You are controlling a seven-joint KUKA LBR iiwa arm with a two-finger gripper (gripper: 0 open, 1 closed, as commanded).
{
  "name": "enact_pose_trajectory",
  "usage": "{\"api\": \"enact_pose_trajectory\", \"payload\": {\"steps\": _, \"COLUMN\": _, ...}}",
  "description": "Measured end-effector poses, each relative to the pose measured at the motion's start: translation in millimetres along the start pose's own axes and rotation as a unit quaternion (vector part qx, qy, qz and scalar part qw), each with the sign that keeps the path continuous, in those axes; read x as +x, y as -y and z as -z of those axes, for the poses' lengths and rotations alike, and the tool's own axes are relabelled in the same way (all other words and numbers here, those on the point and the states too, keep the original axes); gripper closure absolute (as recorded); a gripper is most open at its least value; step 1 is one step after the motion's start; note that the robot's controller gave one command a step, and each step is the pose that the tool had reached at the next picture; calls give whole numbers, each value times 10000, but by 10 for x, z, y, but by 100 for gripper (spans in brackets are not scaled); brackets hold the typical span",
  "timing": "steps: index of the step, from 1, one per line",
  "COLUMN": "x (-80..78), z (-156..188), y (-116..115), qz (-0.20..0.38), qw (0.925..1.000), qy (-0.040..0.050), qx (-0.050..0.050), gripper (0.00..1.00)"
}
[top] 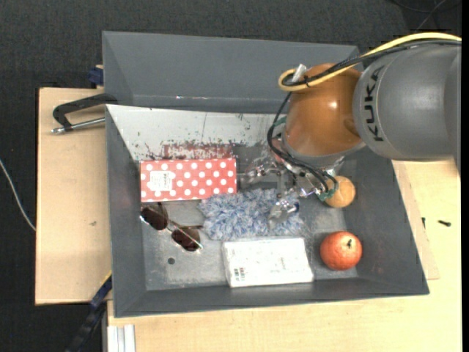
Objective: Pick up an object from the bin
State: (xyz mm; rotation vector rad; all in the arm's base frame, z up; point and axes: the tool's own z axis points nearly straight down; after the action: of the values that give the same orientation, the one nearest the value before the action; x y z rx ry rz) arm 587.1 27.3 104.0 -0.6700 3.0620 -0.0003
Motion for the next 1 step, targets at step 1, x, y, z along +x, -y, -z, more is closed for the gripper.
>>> {"api": "enact_pose_trajectory", "payload": {"steps": 1, "x": -119, "z": -287, "y": 121, "qz": 59, "qw": 10000, "qy": -8, "qx": -6, "gripper": 100}}
